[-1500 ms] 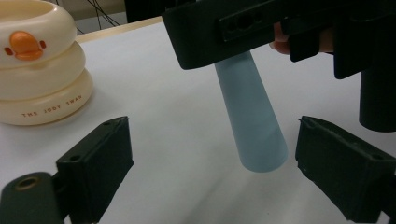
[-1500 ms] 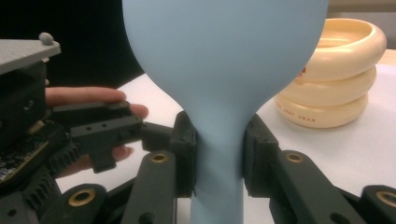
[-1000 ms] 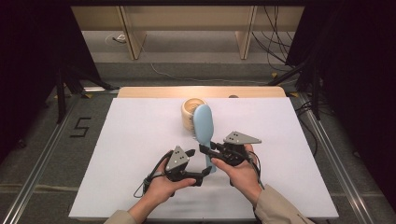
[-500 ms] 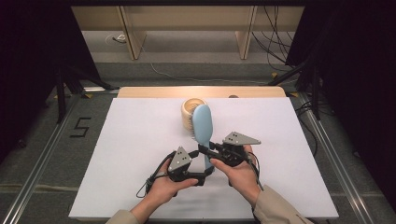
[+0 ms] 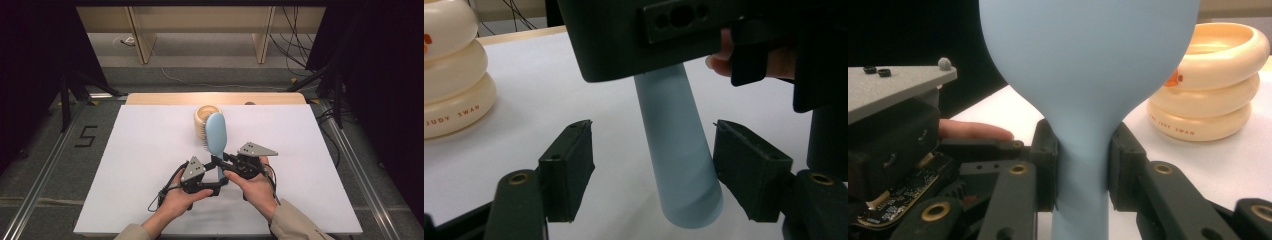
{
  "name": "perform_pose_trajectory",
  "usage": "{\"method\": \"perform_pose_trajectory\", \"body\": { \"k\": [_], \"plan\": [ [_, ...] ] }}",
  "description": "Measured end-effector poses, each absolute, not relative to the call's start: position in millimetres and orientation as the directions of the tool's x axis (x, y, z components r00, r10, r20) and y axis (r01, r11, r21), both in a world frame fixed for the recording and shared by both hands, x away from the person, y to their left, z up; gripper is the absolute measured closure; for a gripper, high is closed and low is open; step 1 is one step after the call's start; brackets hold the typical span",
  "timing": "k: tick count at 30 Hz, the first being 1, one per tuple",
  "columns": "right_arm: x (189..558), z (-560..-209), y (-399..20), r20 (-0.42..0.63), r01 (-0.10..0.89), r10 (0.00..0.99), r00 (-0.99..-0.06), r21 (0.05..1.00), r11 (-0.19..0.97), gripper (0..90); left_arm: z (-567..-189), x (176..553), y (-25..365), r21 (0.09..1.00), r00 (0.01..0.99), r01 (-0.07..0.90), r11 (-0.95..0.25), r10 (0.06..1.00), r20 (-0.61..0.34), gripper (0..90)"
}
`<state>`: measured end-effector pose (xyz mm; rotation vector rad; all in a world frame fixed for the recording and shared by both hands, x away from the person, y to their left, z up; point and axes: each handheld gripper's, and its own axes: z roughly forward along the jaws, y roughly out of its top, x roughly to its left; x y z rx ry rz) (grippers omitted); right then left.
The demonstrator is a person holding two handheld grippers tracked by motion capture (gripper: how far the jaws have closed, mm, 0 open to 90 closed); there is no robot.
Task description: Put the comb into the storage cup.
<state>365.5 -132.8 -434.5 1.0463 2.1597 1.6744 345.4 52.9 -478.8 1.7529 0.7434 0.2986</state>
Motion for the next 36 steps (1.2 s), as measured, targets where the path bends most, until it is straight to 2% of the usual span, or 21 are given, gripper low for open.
{"method": "perform_pose_trajectory", "body": {
  "k": [16,20,31,36],
  "plan": [
    [366.5,-437.1,-132.7,0.236,0.391,0.656,-0.717,0.915,0.099,70.3,-483.8,345.4,48.4,0.923,0.756,0.374,-0.096,0.608,-0.243,54.0],
    [366.9,-438.9,-132.2,0.229,0.391,0.662,-0.714,0.914,0.105,70.3,-485.9,344.2,48.2,0.917,0.743,0.390,-0.084,0.618,-0.259,62.1],
    [366.4,-435.5,-127.5,0.188,0.372,0.669,-0.719,0.918,0.142,69.9,-486.5,344.5,49.8,0.901,0.714,0.432,-0.022,0.619,-0.328,64.3],
    [367.2,-433.7,-126.7,0.180,0.375,0.674,-0.717,0.914,0.155,69.1,-486.7,345.4,50.8,0.885,0.710,0.465,0.014,0.592,-0.382,64.5]
  ]
}}
